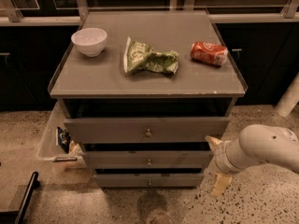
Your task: Open bottom drawer
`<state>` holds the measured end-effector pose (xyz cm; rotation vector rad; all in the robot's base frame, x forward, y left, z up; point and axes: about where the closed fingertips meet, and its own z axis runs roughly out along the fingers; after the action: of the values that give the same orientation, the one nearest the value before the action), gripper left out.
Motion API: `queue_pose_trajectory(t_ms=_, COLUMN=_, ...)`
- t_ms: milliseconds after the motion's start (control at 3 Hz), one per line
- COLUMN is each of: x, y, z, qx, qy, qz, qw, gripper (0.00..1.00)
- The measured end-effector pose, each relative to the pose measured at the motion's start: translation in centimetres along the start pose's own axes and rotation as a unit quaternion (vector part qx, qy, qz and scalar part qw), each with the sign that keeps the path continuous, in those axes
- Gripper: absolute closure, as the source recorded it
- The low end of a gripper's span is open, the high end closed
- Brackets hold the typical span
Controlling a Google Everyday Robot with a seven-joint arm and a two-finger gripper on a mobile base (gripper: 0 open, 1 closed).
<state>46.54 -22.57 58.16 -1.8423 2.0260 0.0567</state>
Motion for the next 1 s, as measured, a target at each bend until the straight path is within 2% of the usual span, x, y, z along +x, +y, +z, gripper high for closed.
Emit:
queue_pose_trajectory(t_ms=333, x=0.0, y=0.0, z=0.0, qx=0.0, qy=0.0, qz=0.0, qw=1.0, gripper=0.0)
queue_pose_trajectory(t_ms=667, x=0.4, y=0.7, z=3.2, qx=-0.015, qy=-0.014, qz=0.014, qw=0.9997, gripper=0.0)
queue_pose_trajectory(t_ms=1000, x=0.0, y=2.0, z=8.0, qx=-0.033, qy=-0.028, qz=0.013, qw=0.999, gripper=0.0)
